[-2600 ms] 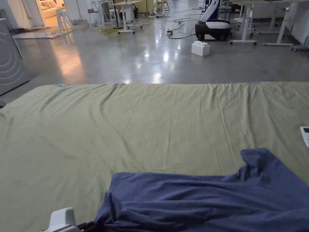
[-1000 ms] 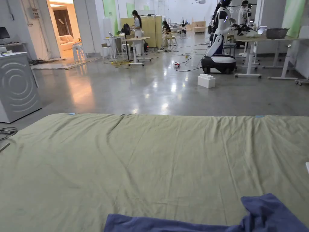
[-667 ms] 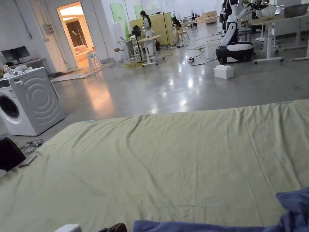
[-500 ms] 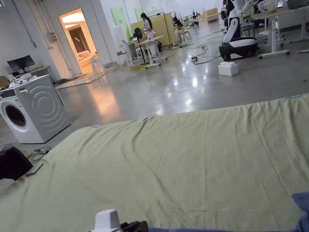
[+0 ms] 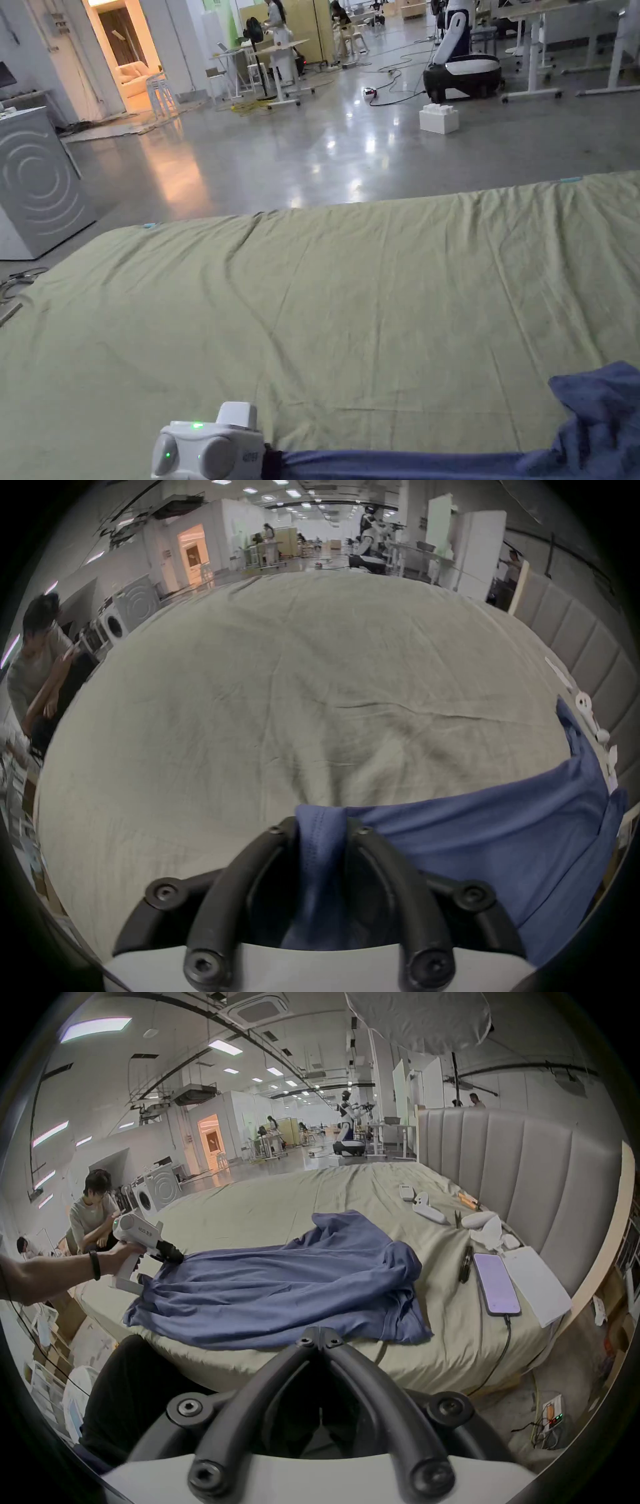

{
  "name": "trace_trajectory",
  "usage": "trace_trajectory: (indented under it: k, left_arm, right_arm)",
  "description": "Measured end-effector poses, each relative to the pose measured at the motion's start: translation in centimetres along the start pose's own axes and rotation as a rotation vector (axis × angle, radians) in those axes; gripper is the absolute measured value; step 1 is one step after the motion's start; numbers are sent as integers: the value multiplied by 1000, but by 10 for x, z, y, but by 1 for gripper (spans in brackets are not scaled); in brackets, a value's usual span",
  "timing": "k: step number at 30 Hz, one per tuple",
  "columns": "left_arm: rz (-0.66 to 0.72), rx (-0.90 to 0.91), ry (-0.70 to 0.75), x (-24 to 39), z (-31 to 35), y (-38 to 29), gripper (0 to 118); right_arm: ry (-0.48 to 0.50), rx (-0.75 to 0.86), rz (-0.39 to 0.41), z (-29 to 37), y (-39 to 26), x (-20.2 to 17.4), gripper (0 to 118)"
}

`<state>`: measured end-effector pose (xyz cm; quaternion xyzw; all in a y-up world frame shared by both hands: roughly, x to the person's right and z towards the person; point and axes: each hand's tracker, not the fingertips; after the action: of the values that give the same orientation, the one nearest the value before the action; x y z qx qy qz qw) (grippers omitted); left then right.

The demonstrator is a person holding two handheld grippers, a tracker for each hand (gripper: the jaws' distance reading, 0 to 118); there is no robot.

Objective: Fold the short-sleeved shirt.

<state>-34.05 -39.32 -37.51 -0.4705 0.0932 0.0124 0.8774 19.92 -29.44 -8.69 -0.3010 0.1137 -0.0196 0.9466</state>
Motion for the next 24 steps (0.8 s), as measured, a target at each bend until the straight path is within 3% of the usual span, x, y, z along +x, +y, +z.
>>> trace_trajectory:
  k: [5, 8, 9, 10, 11, 15, 20, 24]
  left_arm:
    - [15, -88, 0, 8, -19, 6, 14]
    - [49, -133, -24, 3, -20, 13, 14]
    - [45, -134, -21, 4, -22, 14, 14]
    - [27, -140, -18, 7, -23, 13, 14]
    - [17, -145, -15, 8, -25, 13, 14]
    - [-2, -184, -25, 14, -15, 15, 14]
    - [-1, -191, -36, 11, -15, 18, 14]
    - [-36, -178, -20, 16, -15, 16, 14]
  right_arm:
    - [27, 20, -19, -31, 32, 15, 3]
    - [52, 32, -22, -72, 70, 33, 38]
    - [90, 20, 3, -89, 82, 41, 38]
    - [91, 4, 6, -108, 93, 49, 72]
    - [78, -15, -6, -130, 106, 59, 87]
    - [8, -185, -135, -230, 154, 102, 87]
    - [-146, -440, -90, -346, 167, 130, 79]
    - [-116, -504, -34, -393, 152, 122, 83]
